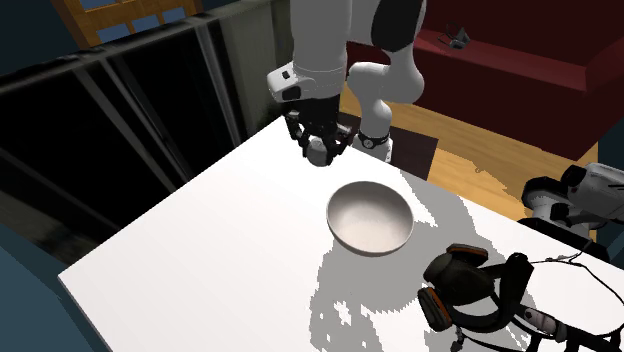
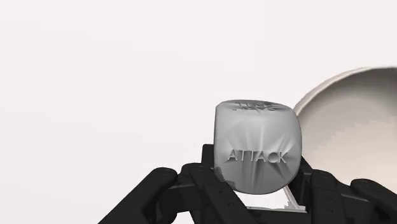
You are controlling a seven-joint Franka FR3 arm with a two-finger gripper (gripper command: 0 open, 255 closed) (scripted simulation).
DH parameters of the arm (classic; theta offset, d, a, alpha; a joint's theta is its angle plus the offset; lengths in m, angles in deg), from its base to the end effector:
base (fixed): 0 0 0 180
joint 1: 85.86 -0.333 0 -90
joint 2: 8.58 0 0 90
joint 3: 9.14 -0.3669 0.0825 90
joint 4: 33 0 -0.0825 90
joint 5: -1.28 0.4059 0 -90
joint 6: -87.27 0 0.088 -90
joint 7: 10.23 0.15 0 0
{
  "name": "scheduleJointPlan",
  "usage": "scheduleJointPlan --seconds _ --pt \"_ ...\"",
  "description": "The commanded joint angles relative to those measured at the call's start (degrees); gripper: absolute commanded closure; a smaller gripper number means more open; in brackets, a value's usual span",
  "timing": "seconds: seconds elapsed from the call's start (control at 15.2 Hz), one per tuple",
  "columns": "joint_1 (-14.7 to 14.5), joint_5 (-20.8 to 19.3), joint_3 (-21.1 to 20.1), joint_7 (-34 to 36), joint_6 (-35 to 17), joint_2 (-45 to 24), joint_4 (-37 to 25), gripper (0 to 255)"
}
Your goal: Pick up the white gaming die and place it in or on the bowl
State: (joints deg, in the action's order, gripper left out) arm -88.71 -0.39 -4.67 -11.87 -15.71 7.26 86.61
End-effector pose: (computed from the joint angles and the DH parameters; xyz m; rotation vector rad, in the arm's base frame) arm 0.4788 -0.0202 0.5403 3.1348 0.0160 -0.0230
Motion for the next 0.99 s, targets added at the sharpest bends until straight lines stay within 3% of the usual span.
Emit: scheduleJointPlan --seconds 0.0,0.59,0.92 --pt "-1.13 0.56 -1.76 2.76 -0.07 -0.54 -0.44 255" --pt "-6.12 2.18 -9.17 14.64 0.36 -7.41 -7.69 255" --pt "-6.14 2.18 -9.20 14.66 -3.48 -7.67 -4.13 255"
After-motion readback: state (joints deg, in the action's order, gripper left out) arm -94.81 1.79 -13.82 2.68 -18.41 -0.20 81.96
